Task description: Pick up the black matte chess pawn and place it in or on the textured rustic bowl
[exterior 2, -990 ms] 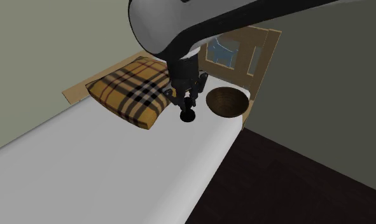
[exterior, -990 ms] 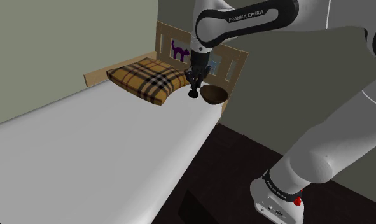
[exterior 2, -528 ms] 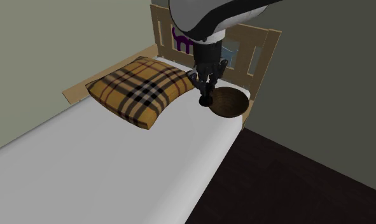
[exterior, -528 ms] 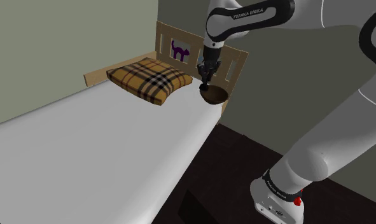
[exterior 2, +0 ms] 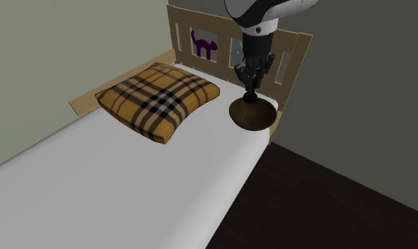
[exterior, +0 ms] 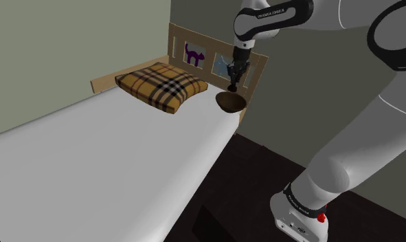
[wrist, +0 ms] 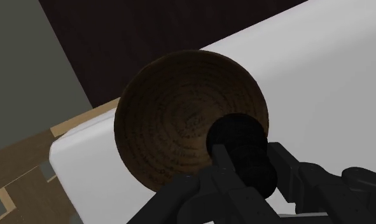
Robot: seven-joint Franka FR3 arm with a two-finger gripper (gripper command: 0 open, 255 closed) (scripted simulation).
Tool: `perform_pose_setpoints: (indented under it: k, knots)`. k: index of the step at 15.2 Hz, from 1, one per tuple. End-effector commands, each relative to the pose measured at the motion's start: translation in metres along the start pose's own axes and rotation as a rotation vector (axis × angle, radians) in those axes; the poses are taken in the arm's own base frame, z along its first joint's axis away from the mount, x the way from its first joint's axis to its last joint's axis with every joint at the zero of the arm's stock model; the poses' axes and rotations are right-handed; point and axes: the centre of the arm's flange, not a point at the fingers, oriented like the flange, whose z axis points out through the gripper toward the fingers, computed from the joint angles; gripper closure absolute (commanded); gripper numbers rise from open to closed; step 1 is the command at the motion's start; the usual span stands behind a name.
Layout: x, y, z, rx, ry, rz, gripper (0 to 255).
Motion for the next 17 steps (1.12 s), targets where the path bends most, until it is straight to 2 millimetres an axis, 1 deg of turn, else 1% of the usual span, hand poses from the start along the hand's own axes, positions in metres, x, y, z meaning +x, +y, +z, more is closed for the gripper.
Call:
perform_pose_setpoints:
  k: [1, 2, 17]
  knots:
    - [0.008, 0.029, 0.0, -0.001, 0.0, -0.001, 255]
    - [0.011, 0.043, 0.0, -0.001, 0.0, -0.001, 255]
    - [0.015, 0.037, 0.079, -0.001, 0.0, -0.001, 255]
